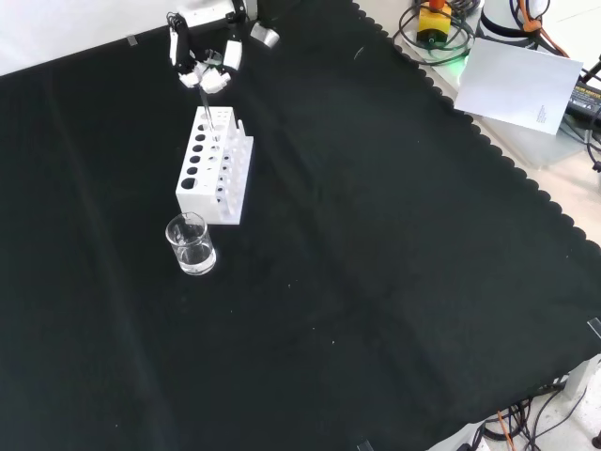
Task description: Put the glass rod back on the white test tube rack.
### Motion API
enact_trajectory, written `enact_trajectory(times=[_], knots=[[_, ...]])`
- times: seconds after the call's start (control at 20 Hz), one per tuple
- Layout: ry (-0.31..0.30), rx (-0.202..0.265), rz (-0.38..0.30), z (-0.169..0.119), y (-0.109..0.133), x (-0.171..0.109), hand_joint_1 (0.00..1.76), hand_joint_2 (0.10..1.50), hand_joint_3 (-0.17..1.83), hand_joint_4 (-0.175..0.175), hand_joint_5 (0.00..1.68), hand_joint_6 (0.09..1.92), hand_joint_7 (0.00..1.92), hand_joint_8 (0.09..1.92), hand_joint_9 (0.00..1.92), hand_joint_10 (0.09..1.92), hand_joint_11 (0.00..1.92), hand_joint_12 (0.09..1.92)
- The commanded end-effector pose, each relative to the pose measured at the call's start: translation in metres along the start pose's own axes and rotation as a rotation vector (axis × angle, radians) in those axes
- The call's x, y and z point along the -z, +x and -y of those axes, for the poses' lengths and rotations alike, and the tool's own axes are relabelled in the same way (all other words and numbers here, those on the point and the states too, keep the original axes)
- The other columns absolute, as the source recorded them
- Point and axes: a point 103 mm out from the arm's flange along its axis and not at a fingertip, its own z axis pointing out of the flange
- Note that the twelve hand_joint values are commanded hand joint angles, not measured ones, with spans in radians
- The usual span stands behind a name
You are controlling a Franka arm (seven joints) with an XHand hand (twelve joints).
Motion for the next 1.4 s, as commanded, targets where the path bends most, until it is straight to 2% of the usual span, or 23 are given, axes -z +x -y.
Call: enact_trajectory(times=[0.05, 0.25, 0.7, 0.85, 0.95, 1.05, 1.4], knots=[[0.009, 0.001, -0.011, 0.001, 0.002, 0.000, 1.42, 0.48, 0.89, -0.175, 0.93, 0.86, 1.39, 0.63, 1.90, 0.77, 1.56, 1.03], [-0.005, -0.006, -0.007, 0.002, 0.002, 0.007, 1.43, 0.50, 0.86, -0.175, 0.86, 0.91, 1.37, 0.62, 1.90, 0.78, 1.57, 1.02], [-0.056, -0.008, 0.010, 0.009, 0.011, 0.033, 1.43, 0.51, 0.85, -0.175, 0.87, 0.91, 1.36, 0.62, 1.91, 0.80, 1.58, 1.03], [-0.088, -0.002, 0.015, 0.015, 0.017, 0.048, 1.43, 0.50, 0.85, -0.175, 0.94, 0.85, 1.38, 0.59, 1.91, 0.83, 1.58, 1.02], [-0.099, 0.006, 0.017, 0.018, 0.021, 0.058, 1.35, 0.64, 0.66, -0.175, 1.05, 0.78, 1.37, 0.61, 1.91, 0.84, 1.58, 1.03], [-0.115, 0.015, 0.020, 0.023, 0.024, 0.069, 1.32, 0.71, 0.57, -0.175, 1.10, 0.73, 1.38, 0.61, 1.91, 0.84, 1.58, 1.03], [-0.149, 0.018, 0.024, 0.039, 0.025, 0.089, 1.32, 0.69, 0.58, -0.175, 1.15, 0.68, 1.40, 0.57, 1.92, 0.85, 1.58, 1.03]])
